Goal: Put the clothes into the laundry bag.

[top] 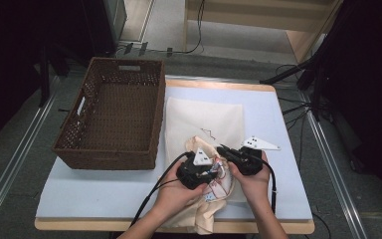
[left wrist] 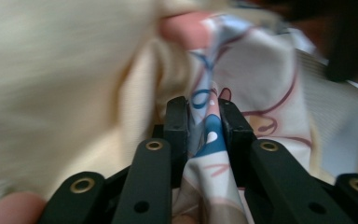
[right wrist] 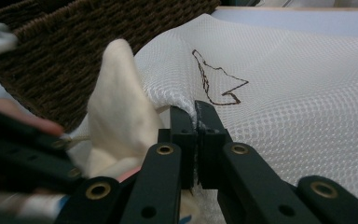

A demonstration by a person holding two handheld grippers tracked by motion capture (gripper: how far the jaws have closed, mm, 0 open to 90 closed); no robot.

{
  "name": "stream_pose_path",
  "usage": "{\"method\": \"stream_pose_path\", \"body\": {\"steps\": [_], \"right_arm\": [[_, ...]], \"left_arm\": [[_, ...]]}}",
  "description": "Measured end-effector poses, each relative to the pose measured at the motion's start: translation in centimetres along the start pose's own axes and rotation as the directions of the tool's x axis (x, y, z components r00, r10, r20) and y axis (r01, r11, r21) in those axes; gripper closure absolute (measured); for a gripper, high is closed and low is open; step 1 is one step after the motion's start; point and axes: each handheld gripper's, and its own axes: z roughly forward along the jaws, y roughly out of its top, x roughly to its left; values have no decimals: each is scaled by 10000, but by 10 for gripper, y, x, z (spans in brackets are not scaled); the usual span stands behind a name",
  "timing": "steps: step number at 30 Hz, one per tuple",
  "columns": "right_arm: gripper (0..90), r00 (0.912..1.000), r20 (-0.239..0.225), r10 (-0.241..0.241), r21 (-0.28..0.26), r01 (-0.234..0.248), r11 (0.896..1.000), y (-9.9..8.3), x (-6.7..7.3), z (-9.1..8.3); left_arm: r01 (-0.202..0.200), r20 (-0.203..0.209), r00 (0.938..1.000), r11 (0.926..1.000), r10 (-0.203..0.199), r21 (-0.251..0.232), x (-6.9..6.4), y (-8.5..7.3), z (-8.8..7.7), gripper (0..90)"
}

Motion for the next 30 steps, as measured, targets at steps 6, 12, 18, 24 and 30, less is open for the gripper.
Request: {"method": "stream_pose_path", "body": {"steps": [6,12,18,24,30], "right_arm": [[884,9999,-59,-88,-251,87,9996,4,1,-8],[883,10000,-25,19,-120,-20,9999,2,-3,-6],[882,10000,-35,-42,-55,42,10000,2,-3,-4],[882,10000,-32,-64,25,64,10000,1,-2,-3],[882,9999,-76,-75,38,75,10000,1,-2,-3]], "left_arm": [[74,-92,9999,9987,-78,-506,-1,1,-12,584],[167,-61,9998,9845,-181,-1747,3,2,-60,455],[200,-1313,9900,9727,-516,-2311,12,7,-83,202],[43,182,9998,9965,-28,-830,6,4,-49,247],[-594,277,9979,9982,592,66,-15,6,-15,244]]}}
